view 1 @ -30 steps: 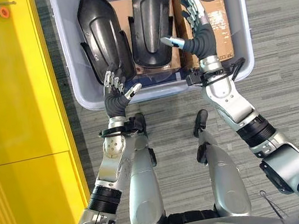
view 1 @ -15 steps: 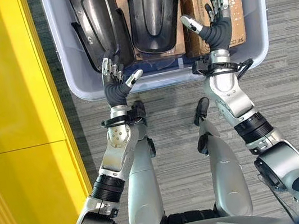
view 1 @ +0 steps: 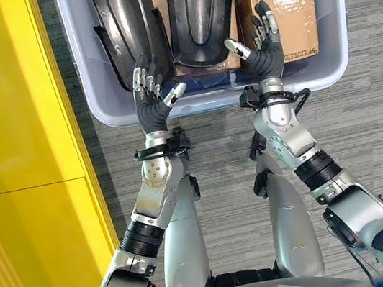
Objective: Move parts from the plastic box to the shelf.
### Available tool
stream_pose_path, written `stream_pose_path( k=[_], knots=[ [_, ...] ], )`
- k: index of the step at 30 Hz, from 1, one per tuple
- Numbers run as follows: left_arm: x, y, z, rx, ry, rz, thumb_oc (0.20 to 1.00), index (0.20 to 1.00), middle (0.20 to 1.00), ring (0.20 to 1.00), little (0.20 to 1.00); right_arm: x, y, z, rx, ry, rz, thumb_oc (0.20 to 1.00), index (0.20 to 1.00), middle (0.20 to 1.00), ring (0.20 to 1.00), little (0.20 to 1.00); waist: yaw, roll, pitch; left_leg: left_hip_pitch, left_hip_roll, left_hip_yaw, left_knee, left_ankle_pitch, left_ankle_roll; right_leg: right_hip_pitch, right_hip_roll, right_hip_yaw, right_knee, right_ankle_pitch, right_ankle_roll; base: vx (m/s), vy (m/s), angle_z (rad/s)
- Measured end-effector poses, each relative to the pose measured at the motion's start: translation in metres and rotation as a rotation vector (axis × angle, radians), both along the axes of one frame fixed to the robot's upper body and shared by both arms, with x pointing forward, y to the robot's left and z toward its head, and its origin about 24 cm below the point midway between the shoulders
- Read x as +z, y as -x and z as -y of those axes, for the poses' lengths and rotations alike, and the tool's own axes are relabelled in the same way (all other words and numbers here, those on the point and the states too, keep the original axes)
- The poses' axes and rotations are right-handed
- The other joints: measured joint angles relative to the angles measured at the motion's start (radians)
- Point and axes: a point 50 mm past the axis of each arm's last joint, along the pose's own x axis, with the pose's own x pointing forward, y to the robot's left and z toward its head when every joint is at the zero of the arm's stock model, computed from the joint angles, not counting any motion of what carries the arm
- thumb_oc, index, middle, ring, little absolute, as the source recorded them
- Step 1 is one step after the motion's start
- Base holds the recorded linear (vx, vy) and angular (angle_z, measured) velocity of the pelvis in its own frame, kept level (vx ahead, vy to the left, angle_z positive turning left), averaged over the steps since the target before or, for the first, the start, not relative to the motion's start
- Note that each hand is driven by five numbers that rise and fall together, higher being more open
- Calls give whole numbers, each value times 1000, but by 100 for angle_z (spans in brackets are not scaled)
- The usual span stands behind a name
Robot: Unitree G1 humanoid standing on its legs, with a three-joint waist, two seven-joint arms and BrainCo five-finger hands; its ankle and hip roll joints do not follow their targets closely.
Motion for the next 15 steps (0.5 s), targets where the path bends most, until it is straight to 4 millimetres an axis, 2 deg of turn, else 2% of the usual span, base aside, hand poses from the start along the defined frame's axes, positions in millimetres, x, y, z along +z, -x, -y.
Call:
stream_pose_path(
  k=[4, 7, 15],
  knots=[
    [0, 0, 0, 0, 0, 0, 1000, 1000, 1000, 1000, 1000, -3, 1, -6, 40, 20, -6, 1000, 1000, 1000, 1000, 1000, 4, 0, 0, 0, 0, -4, 0, 0, 0, 4, 0, -5, 0, 0, 0, 3, 1, 1],
    [0, 0, -1, 1, -4, 1, 1000, 1000, 1000, 1000, 1000, -9, -9, -3, 11, 6, -57, 1000, 1000, 1000, 1000, 1000, 7, 0, 0, 0, -2, -11, 1, 2, 2, 9, -1, -12, -1, 0, 0, 12, -1, 6],
    [6, 4, -1, -19, 29, 35, 1000, 1000, 1000, 1000, 1000, -20, -46, 31, -189, -38, -232, 1000, 1000, 1000, 1000, 1000, 35, 0, 0, -16, -7, -25, 4, 4, 3, 7, -4, -26, -7, 0, 0, 6, 6, 3]
  ],
)
